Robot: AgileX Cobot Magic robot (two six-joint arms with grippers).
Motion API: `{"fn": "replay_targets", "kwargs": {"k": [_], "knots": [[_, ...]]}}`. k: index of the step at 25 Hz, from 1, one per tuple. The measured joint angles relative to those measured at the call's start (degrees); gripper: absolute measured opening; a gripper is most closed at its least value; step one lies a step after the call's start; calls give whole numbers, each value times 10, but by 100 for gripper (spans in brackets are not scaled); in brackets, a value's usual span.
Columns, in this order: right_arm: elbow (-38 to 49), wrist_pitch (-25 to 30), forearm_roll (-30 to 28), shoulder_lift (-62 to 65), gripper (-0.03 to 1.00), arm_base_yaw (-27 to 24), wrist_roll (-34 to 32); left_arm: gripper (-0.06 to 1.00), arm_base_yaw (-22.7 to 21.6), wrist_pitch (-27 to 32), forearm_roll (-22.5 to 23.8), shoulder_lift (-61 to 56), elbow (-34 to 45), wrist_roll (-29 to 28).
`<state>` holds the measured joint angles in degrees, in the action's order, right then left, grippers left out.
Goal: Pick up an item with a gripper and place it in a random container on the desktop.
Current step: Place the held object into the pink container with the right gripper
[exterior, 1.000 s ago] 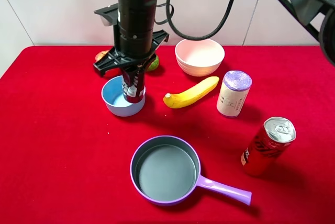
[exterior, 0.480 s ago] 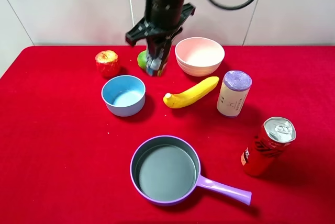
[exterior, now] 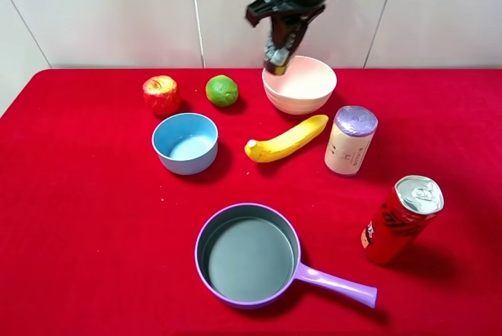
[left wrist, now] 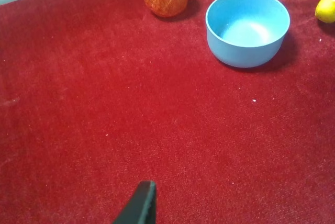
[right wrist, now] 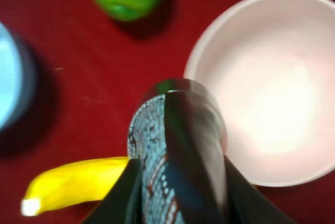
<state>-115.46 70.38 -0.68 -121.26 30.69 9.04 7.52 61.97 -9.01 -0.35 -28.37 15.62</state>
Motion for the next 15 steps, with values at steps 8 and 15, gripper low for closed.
{"fn": "replay_targets", "kwargs": {"k": [8, 15], "knots": [[-37, 4, -3, -1, 20, -57, 6, 99, 0, 0, 0, 0, 0, 0], [-66, 5, -3, -15, 20, -85, 8, 99, 0, 0, 0, 0, 0, 0]]}}
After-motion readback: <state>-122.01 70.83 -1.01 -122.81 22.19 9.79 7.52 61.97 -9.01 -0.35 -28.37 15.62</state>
